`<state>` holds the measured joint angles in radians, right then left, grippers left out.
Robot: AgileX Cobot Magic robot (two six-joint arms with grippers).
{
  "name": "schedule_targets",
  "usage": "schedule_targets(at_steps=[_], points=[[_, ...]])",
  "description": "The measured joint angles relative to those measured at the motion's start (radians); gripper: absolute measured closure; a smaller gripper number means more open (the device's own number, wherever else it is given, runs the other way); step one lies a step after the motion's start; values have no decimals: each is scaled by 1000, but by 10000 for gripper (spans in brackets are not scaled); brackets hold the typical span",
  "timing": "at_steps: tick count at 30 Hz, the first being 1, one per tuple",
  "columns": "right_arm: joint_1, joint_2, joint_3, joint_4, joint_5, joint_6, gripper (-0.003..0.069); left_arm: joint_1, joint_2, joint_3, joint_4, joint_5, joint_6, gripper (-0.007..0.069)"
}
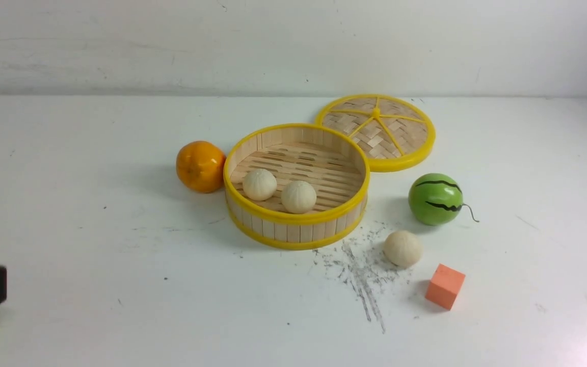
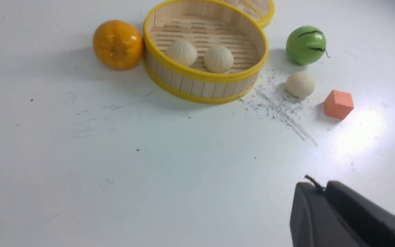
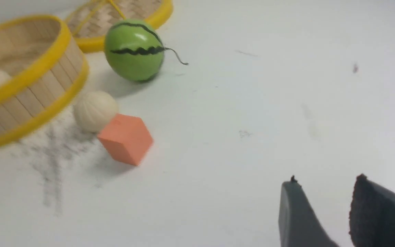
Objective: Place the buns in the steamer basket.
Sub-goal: Use the right arm to grab a steamed stuffed bun
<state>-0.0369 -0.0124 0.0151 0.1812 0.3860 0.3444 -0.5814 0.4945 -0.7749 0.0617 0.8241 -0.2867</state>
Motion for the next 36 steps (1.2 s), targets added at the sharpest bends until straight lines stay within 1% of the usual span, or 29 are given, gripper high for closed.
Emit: schedule_targets(at_steps=[1,2,4,6,9,12,15,17,18,19,20,21,22,25,27,28,29,30,31,33,34,35,36], points=[[0,0,0,82,3,68,420,0,-12,26,0,-9,0,586],[0,0,1,197,7,164,420,0,-33,65,-4,-37,0,586],[0,0,4,319,11,272,420,0,-64,115,-8,-90,0,586],[0,0,6,388,13,338,420,0,-83,162,-8,-148,0,586],[0,0,7,402,16,368,420,0,-96,222,-10,-216,0,586],[0,0,7,376,3,378,420,0,-96,259,-11,-242,0,586],[0,0,9,343,-24,335,420,0,-96,278,-11,-243,0,586],[0,0,-1,331,-27,228,420,0,-96,281,-11,-244,0,586],[0,4,-31,328,-16,154,421,0,-96,283,-11,-246,0,586],[0,5,-37,326,-11,128,421,0,-96,283,-11,-246,0,586],[0,37,-100,320,17,13,437,0,-96,283,-11,-247,0,586],[0,56,-139,317,31,-32,452,0,-96,283,-11,-247,0,586],[0,119,-203,307,72,-142,484,0,-96,283,-11,-251,0,586],[0,276,-377,283,186,-362,587,0,-96,283,-11,-262,0,583],[0,417,-507,263,301,-549,657,0,-96,283,-11,-266,0,578],[0,447,-520,258,325,-586,661,0,-96,283,-11,-266,0,578],[0,506,-569,252,375,-657,673,0,-96,283,-11,-266,0,577],[0,607,-663,245,462,-762,678,0,-96,283,-11,-266,0,575],[4,677,-716,245,516,-814,679,0,-96,283,-11,-266,0,574],[23,807,-806,243,591,-867,679,0,-96,283,-11,-265,0,570],[44,879,-862,243,621,-890,679,0,-96,283,-13,-263,0,568],[48,890,-872,243,621,-890,679,0,-96,283,-14,-263,0,568],[76,970,-935,233,648,-904,678,0,-96,283,-15,-256,0,567]])
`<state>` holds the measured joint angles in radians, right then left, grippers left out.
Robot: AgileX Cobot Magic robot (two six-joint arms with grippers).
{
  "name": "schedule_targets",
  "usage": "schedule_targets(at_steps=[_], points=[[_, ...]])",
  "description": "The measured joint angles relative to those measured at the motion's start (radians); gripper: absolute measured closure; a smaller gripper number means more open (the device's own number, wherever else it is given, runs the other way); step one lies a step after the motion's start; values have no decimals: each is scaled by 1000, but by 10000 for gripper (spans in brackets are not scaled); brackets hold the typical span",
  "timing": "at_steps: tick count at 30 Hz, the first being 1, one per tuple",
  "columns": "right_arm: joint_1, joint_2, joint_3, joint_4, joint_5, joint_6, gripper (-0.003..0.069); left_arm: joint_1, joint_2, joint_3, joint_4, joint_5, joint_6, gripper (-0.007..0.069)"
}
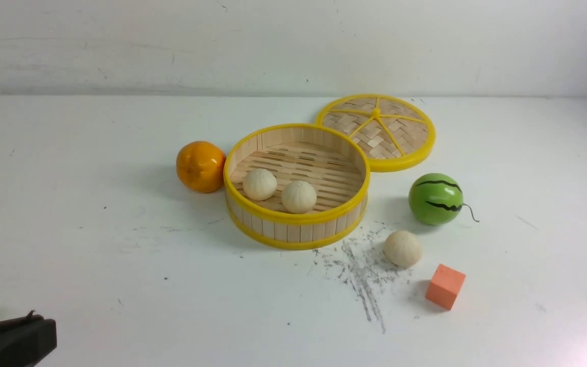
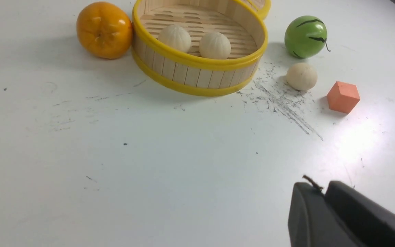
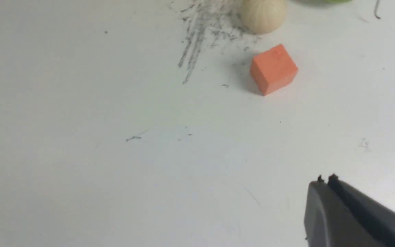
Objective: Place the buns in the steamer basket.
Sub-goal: Use the right arm to grab a steamed stuffed bun
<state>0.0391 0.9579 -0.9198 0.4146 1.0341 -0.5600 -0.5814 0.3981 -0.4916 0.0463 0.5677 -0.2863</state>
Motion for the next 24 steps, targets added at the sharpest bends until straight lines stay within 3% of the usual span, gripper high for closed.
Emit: schedule_targets(at_steps=[6,13,22,24], points=[[173,297,-251,-134,69,45,669,0,0,0,-2,41,0,561],[353,604,-535,-298,78,256,656,0,0,0,-3,86,0,552],[386,901,-824,-328,79,393,631,0,0,0,-14,94,0,546],[386,983,-859,-351,99,403,592,0,0,0,-16,94,0,543]])
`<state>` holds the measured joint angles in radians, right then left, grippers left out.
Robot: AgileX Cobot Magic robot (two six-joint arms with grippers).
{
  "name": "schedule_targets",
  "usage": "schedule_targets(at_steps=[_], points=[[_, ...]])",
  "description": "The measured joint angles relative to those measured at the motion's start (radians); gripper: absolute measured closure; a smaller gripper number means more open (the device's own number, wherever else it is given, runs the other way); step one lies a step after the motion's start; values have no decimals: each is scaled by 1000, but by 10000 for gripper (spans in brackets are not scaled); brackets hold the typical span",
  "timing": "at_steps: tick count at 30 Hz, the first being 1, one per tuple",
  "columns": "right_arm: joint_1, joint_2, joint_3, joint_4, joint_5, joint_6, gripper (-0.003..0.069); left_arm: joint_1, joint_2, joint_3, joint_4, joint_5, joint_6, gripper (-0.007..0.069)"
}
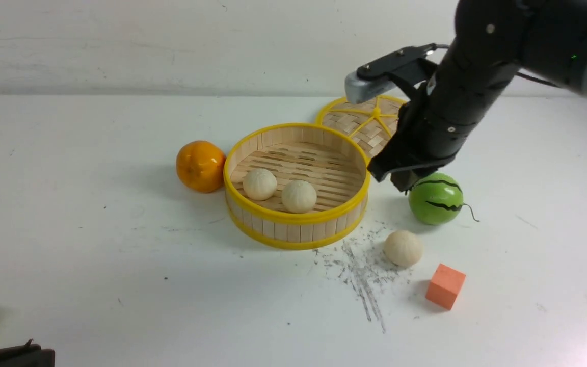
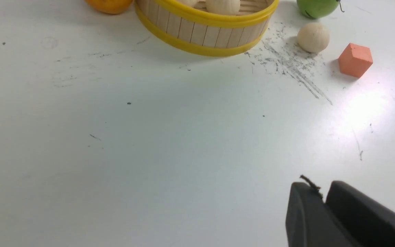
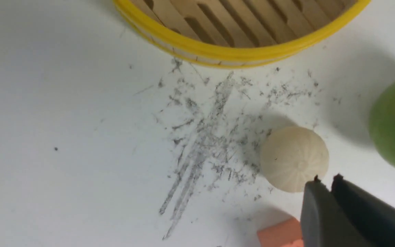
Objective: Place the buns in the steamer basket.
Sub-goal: Use the right arm to grab a steamed stuffed bun
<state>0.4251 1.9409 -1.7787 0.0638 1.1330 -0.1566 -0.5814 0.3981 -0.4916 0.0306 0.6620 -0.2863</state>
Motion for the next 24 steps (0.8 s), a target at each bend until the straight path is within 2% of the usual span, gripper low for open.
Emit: schedule_targets(at_steps=[2,5,8,11,14,17,20,23,24], points=[[0,41,-8,-13,19,12,543,0,0,0,-1,3,0,540],[0,111,-11,-42,33,31,430,0,0,0,-2,4,0,536],[0,176,-11,-70,8,92,264,0,0,0,-2,7,0,533],[0,212,-12,-86,-27,136,150,0,0,0,-2,15,0,533],[0,239,-12,-86,-43,164,113,0,0,0,-2,23,0,533],[0,248,-12,-93,-43,171,147,0,0,0,-2,30,0,533],[0,247,-15,-101,-41,173,306,0,0,0,-2,34,0,531],[0,246,-49,-103,-16,173,551,0,0,0,-2,34,0,526],[0,246,-67,-103,-7,174,588,0,0,0,-2,34,0,525]])
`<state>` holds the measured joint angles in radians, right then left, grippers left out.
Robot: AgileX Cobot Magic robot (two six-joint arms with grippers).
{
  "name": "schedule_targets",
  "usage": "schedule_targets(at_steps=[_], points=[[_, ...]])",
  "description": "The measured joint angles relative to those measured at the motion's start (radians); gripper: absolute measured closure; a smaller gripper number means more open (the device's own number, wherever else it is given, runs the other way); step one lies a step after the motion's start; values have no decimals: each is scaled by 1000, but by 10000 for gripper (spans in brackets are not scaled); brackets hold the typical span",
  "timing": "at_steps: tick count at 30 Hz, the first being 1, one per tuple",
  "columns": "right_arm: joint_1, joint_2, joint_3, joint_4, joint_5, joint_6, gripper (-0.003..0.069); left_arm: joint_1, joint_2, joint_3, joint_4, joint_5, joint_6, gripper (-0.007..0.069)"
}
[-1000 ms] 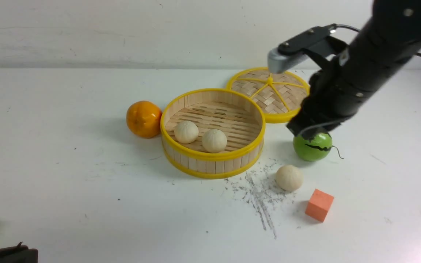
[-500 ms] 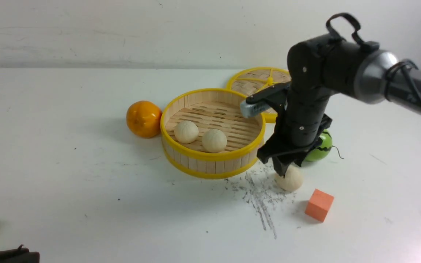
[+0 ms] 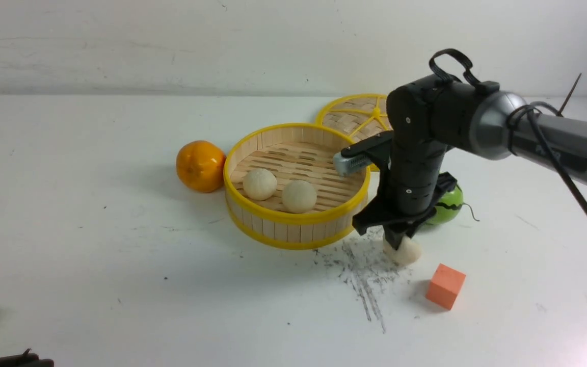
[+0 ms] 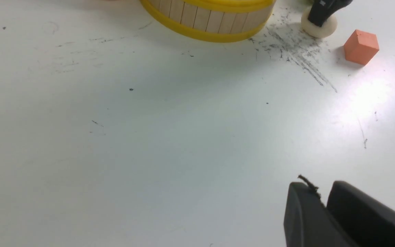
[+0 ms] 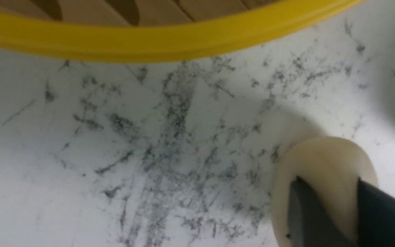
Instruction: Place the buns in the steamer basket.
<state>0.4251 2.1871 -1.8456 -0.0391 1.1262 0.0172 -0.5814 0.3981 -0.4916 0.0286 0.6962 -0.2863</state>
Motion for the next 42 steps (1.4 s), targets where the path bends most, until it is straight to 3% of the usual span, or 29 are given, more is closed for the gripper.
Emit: schedule_targets(at_steps=[2,7,17,20,28,31,33,36,40,41,42], points=[[5,0,-62,3,11,2,641,0,0,0,0,0,0,522],[26,-4,-210,13,-37,2,639,0,-1,0,0,0,0,522],[32,73,-235,77,-223,3,620,0,-1,0,19,-1,0,515],[32,114,-235,72,-219,23,568,0,-1,0,32,0,0,514],[32,113,-246,55,-204,78,186,0,-1,0,38,0,0,513],[32,93,-275,67,-159,78,100,0,-1,0,38,0,0,512],[32,74,-299,83,-129,74,90,0,-1,0,40,0,0,512],[32,23,-347,112,-56,52,136,0,-1,0,42,0,0,512],[33,-60,-409,130,61,20,333,0,-1,0,42,0,0,512],[33,-91,-416,130,91,5,418,0,-1,0,42,0,0,512],[33,-98,-417,131,95,2,418,0,-1,0,42,0,0,512]])
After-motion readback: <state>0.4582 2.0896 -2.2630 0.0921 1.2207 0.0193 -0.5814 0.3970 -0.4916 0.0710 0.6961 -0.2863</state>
